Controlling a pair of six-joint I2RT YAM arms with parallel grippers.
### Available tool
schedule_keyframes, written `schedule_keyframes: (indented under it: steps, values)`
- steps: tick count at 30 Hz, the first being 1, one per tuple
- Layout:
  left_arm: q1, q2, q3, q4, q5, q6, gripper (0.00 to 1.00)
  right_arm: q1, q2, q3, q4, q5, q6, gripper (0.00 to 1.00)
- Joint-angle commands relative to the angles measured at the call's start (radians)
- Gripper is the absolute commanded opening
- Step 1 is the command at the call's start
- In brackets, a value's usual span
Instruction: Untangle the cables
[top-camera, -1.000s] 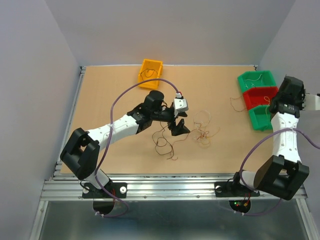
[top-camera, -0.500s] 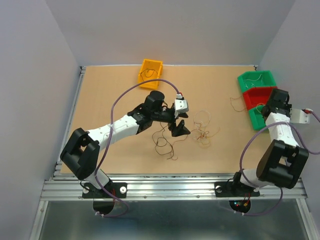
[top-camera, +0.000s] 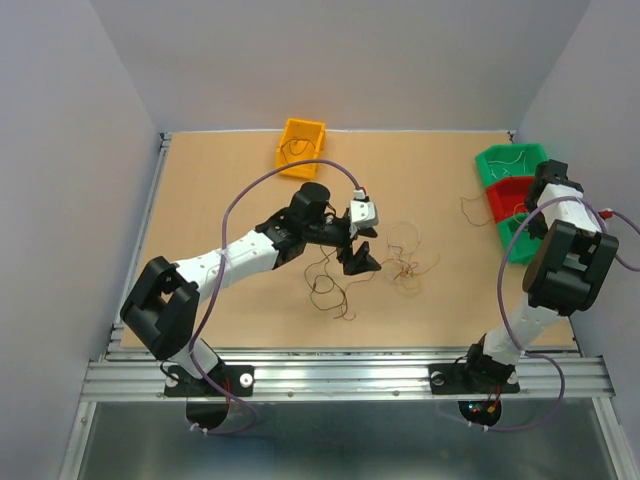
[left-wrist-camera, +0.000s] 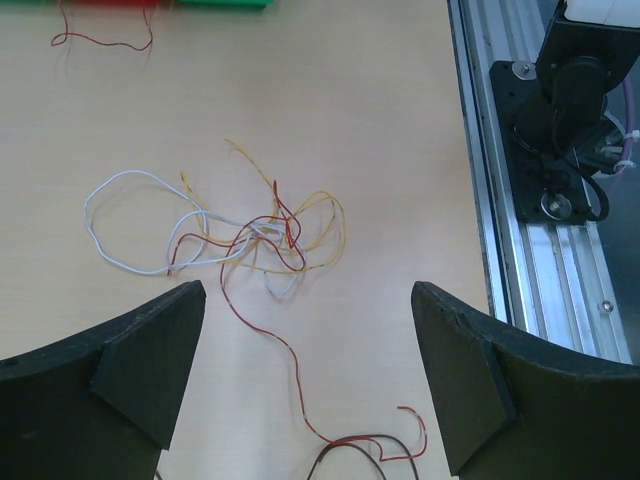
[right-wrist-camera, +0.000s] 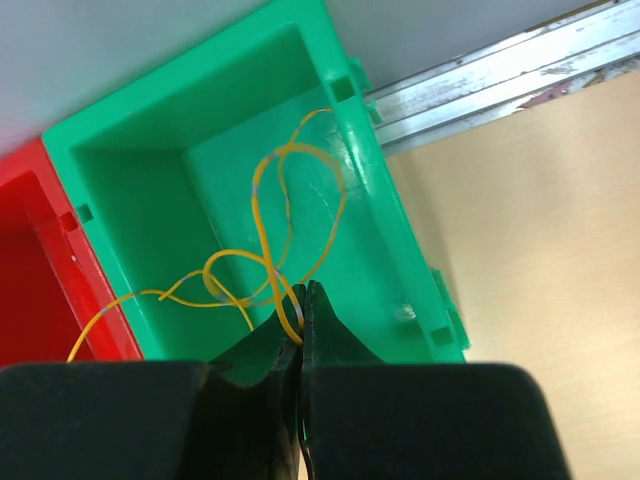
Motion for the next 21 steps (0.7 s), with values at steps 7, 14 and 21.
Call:
schedule_keyframes:
  steps: [7, 14, 21]
  values:
    - [-0.012, -0.051, 0.015, 0.014, 0.028, 0.022, 0.96, -0.007, 0.014, 0.081, -0.094, 0.017, -0.013, 0.11]
    - [-0.018, -0.048, 0.015, 0.011, 0.028, 0.027, 0.96, -0.003, -0.049, 0.086, -0.079, 0.045, -0.069, 0.46]
    - [-0.023, -0.040, 0.020, 0.008, 0.026, 0.029, 0.96, 0.046, -0.157, 0.088, -0.071, 0.101, -0.125, 0.63]
